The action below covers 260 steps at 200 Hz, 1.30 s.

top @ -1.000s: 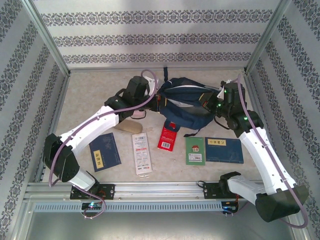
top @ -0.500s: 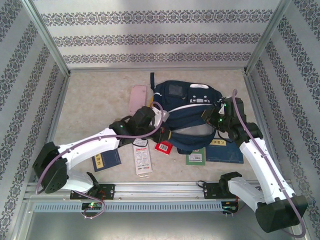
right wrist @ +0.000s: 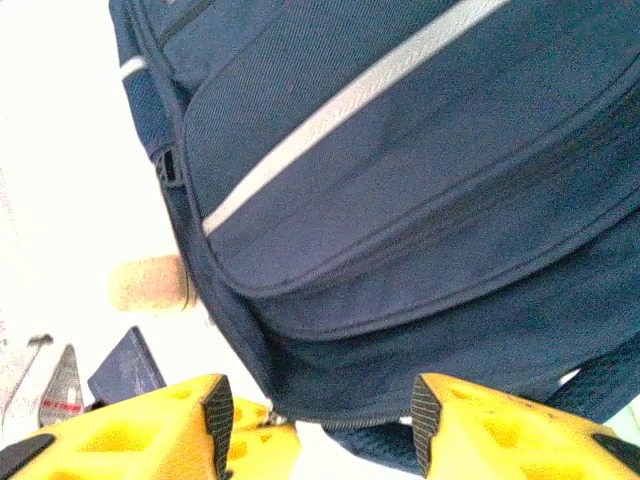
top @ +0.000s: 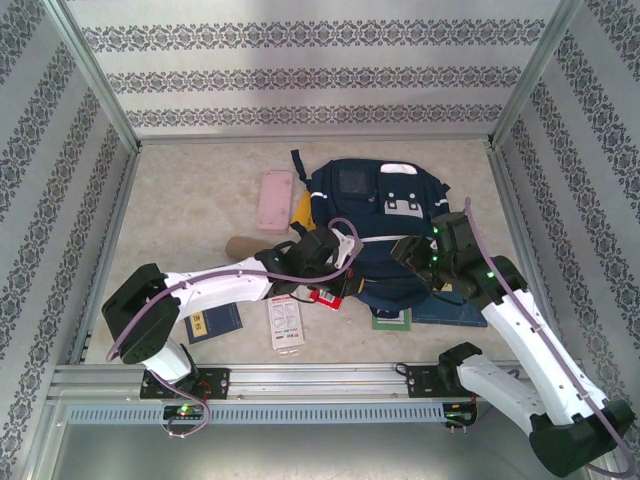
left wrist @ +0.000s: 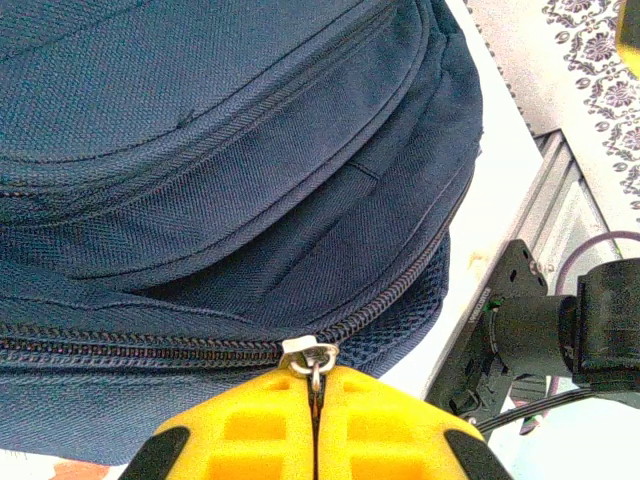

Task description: Pack the student bag

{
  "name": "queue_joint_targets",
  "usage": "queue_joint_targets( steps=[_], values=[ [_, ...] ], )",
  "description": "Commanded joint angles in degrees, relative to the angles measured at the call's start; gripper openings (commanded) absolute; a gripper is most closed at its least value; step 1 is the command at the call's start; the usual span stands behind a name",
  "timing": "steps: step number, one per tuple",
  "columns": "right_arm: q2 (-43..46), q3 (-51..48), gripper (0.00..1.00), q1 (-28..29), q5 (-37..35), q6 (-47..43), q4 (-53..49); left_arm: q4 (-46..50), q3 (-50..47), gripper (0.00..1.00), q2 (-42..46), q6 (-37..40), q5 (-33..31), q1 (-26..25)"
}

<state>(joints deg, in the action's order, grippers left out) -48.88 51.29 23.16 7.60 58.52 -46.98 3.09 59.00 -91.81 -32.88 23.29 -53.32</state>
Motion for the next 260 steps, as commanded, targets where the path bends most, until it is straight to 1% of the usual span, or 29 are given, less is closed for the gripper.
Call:
queue_joint_targets(
  steps=[1, 38, 67, 95, 115, 121, 151, 163, 177, 188, 203, 223, 237, 260],
  values=[
    [0.5, -1.4, 0.55, 2.4, -0.3, 7.1, -1.4, -4.6, 2.8, 0.00, 0.5, 0.1, -0.2, -1.0],
    [0.5, -6.1, 0.57, 5.4, 2.2, 16.0, 1.7, -4.4, 2.7, 0.00, 1.2, 0.6, -1.0, -1.3],
    [0.8, -9.6, 0.59, 7.3, 3.8, 21.2, 5.5, -4.6, 2.8, 0.00, 0.7, 0.5, -1.0, -1.4],
    [1.1, -12.1, 0.61, 8.3, 1.2, 24.6, 6.1, -5.3, 2.9, 0.00, 1.0, 0.4, -0.9, -1.6],
    [0.5, -13.4, 0.71, 8.2, -1.3, 27.2, 7.3, -6.1, 2.5, 0.00, 1.6, 0.5, -0.7, -1.9],
    [0.2, -13.7, 0.72, 8.2, -1.9, 27.6, 8.3, -6.3, 2.4, 0.00, 1.8, 0.6, -0.7, -2.0],
    [-4.3, -11.9, 0.73, 7.8, -5.2, 28.8, 9.8, -7.0, 2.2, 0.00, 2.2, 1.2, -0.5, -2.7],
    [-6.6, -10.4, 0.71, 7.8, -6.1, 28.8, 9.9, -6.9, 2.4, 0.00, 2.2, 1.6, -0.5, -3.0],
    [-9.1, -8.4, 0.67, 7.7, -7.6, 28.8, 8.7, -6.8, 2.6, 0.00, 2.2, 2.1, -0.6, -3.3],
    [-10.4, -7.5, 0.59, 7.7, -8.6, 29.0, 8.3, -6.7, 2.9, 0.00, 2.1, 2.4, -0.7, -3.3],
    [-10.9, -7.4, 0.43, 7.5, -10.0, 29.5, 8.1, -5.9, 3.4, 0.00, 2.2, 3.0, -1.2, -3.3],
    [-9.4, -7.8, 0.16, 7.1, -11.8, 29.8, 8.0, -3.7, 4.4, 0.00, 2.2, 4.7, -2.5, -3.3],
    [-7.9, -7.7, 0.00, 6.6, -13.3, 29.4, 6.7, -1.9, 5.0, 0.00, 2.6, 5.8, -3.8, -3.1],
    [-5.5, -7.8, 0.00, 4.1, -13.0, 28.0, 5.3, 0.3, 5.3, 0.00, 3.6, 6.7, -4.9, -2.0]
  ],
)
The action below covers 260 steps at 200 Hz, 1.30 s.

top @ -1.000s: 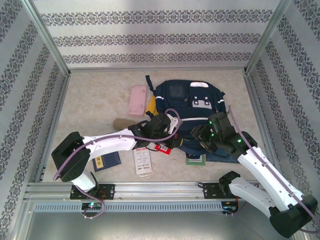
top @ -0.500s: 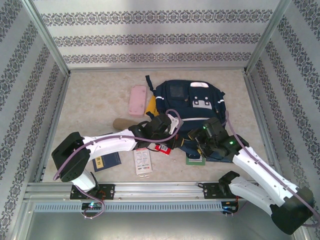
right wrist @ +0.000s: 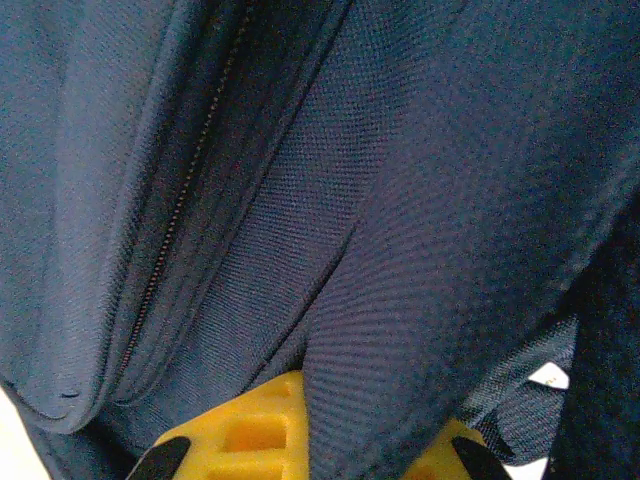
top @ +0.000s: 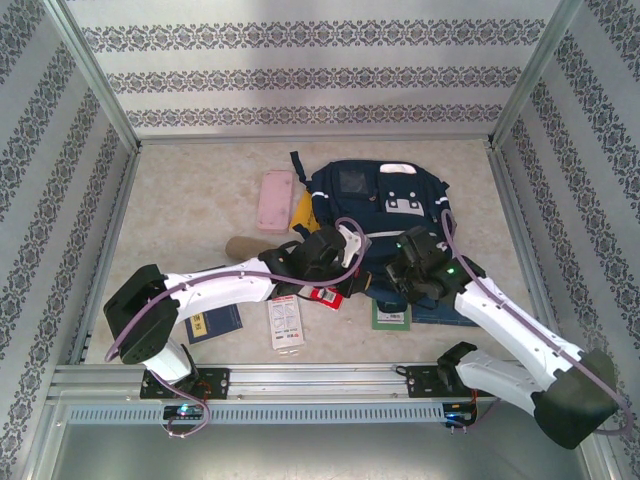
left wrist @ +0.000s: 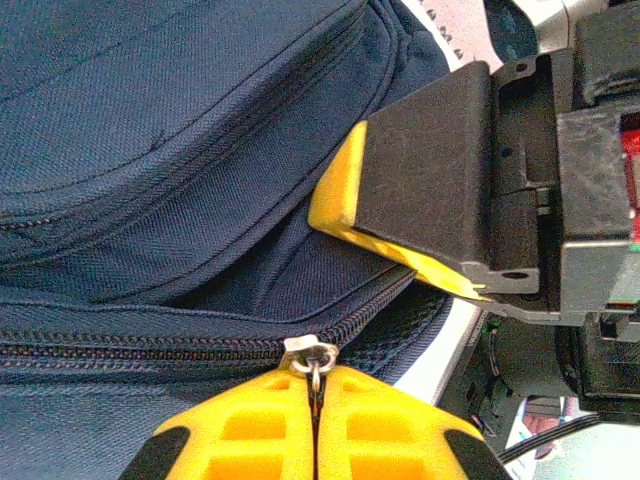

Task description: Pack the student bag

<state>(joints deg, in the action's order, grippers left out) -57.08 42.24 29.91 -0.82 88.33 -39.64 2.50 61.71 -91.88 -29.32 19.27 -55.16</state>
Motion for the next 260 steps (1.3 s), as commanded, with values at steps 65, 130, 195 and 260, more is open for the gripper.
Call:
queue_joint_targets(
  steps=[65, 130, 195, 260],
  values=[
    [4.4, 1.7, 0.00, -8.4, -0.3, -8.4, -2.3, 5.2, 2.1, 0.00, 5.2, 3.4, -2.8, 6.8],
    [4.9, 1.9, 0.00, -10.1, 1.4, -13.1, -0.7, 5.5, 4.9, 0.00, -0.7, 1.2, -1.1, 18.1],
    [4.1, 0.5, 0.00, -10.0, 3.5, -16.5, 2.5, 7.0, 11.5, 0.01, -11.1, 1.5, 1.3, 23.9],
    [0.9, 1.7, 0.00, -7.3, 4.5, -18.9, 5.9, 5.8, 12.0, 0.30, -10.4, 0.5, 5.2, 25.0]
  ],
)
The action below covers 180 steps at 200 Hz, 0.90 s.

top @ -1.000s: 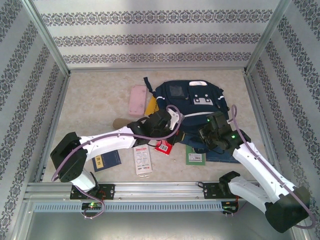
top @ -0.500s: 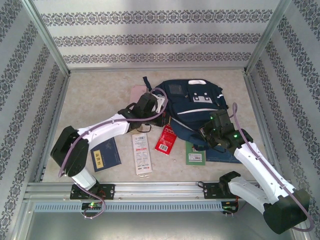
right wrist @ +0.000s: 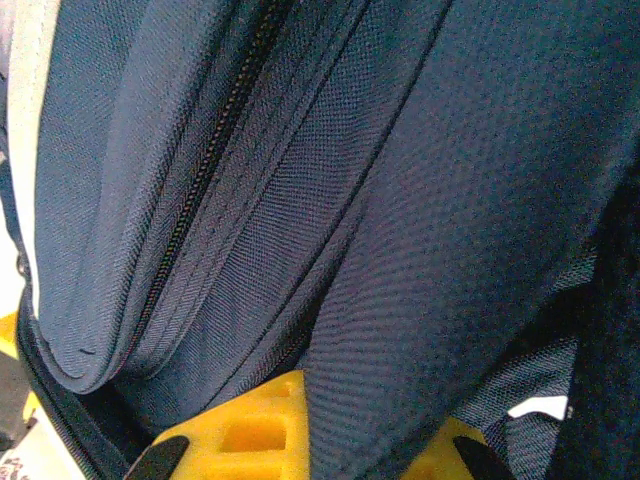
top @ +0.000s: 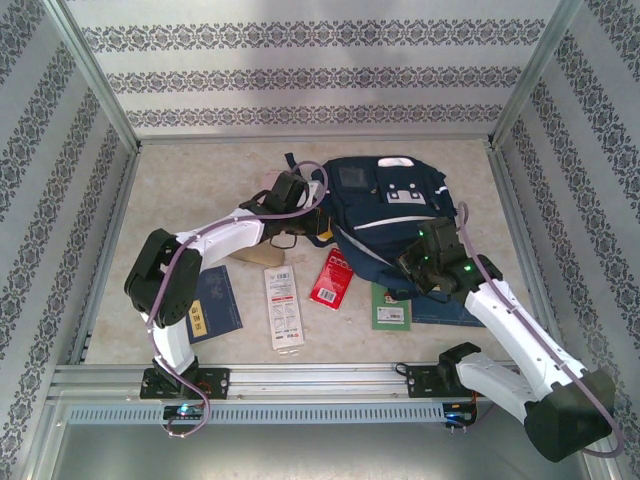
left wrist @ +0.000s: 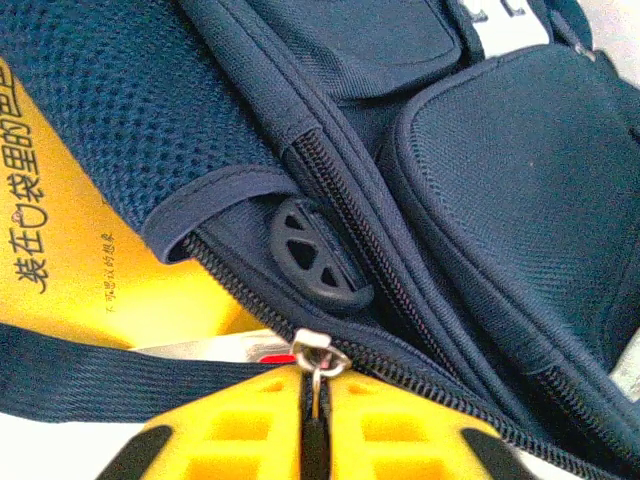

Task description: Pack the student bag

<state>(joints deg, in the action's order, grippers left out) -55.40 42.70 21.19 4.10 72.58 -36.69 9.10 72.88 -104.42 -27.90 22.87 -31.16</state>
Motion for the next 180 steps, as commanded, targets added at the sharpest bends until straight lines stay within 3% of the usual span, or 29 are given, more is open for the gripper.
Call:
queue_joint_targets(
  steps=[1, 21, 41, 74, 96, 149, 168, 180],
  values=[
    [-0.9, 1.3, 0.00, 1.6, -0.4, -3.2, 3.1, -0.9, 0.8, 0.31, 2.3, -0.9, 1.6, 1.1],
    [-2.5, 2.0, 0.00, 2.5, 0.1, -4.1, 4.6, 0.3, -0.7, 0.47, 6.2, -0.6, 1.3, 1.1],
    [-4.6, 2.2, 0.00, 3.4, 2.4, -4.3, 8.0, 3.5, -2.1, 0.54, 11.1, 0.4, -0.4, 1.1],
    [-8.0, 5.1, 0.00, 6.3, 0.8, -8.0, 8.5, 9.3, -4.8, 0.59, 20.3, 1.8, -4.5, 1.3],
    [-11.1, 7.5, 0.06, 8.2, -1.2, -12.0, 4.8, 14.0, -5.9, 0.65, 25.6, 2.8, -6.8, 1.7],
    [-13.5, 4.7, 0.07, 9.0, -3.1, -17.6, 4.2, 24.1, -6.8, 0.66, 30.9, 1.7, -12.8, 3.3],
    [-14.3, 5.2, 0.11, 9.3, -3.8, -19.7, 3.6, 25.0, -8.5, 0.67, 32.3, 0.0, -14.3, 5.6],
    [-14.9, 6.0, 0.20, 9.5, -3.7, -21.9, 3.2, 25.0, -9.7, 0.67, 33.3, -2.0, -13.6, 7.8]
  ],
)
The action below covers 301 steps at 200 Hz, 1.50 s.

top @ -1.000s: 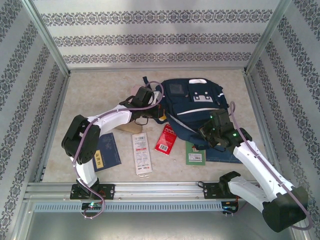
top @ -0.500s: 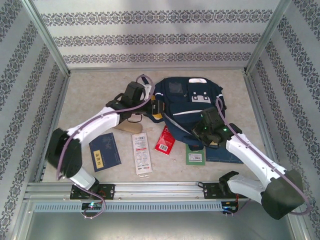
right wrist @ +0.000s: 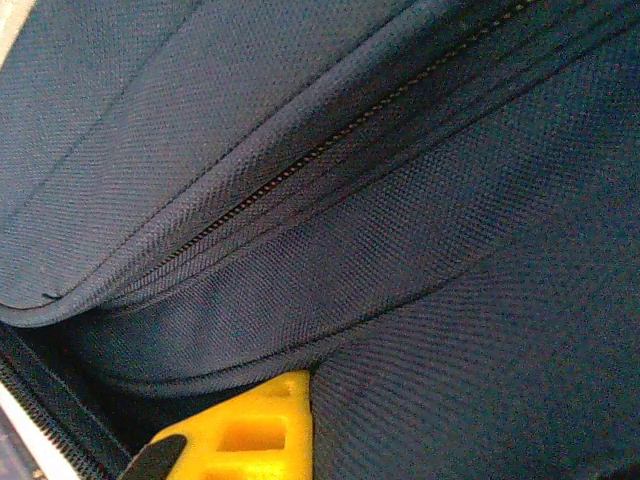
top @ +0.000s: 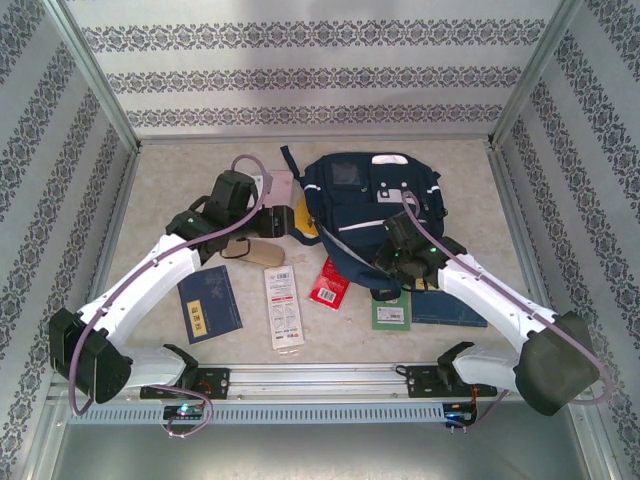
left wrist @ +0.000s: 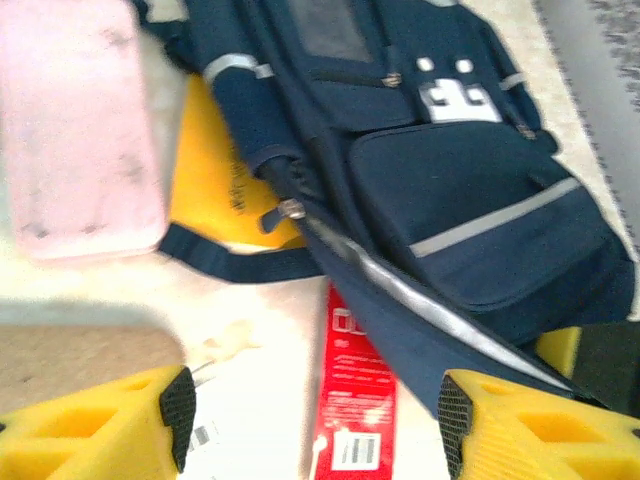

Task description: Pack the student bag

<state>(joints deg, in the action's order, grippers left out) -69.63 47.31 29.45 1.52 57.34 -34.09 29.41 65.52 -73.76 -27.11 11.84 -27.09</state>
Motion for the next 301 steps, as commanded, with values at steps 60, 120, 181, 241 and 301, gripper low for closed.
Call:
queue_joint_targets(
  steps=[60, 120, 181, 241, 301],
  values=[
    [-1.4, 6.9, 0.58, 1.6, -1.7, -20.2, -5.0, 6.9, -5.1, 0.67, 4.3, -10.2, -1.6, 9.5],
    [-1.6, 15.0, 0.66, 11.8, 3.7, -42.7, -0.5, 8.2, -7.4, 0.69, 9.2, -9.8, -4.8, 13.8],
    [-25.6, 29.6, 0.74, 21.6, 4.4, -68.6, 7.3, 8.6, -9.6, 0.69, 15.9, -6.5, -11.4, 14.5],
    [-49.0, 49.0, 0.88, 23.9, 4.9, -72.0, 3.5, 7.7, -12.1, 0.69, 24.4, -6.3, -16.5, 15.0],
    [-59.8, 57.7, 0.90, 24.1, 0.9, -72.8, 0.7, 7.0, -12.6, 0.69, 25.0, -6.9, -15.3, 15.0]
  ],
)
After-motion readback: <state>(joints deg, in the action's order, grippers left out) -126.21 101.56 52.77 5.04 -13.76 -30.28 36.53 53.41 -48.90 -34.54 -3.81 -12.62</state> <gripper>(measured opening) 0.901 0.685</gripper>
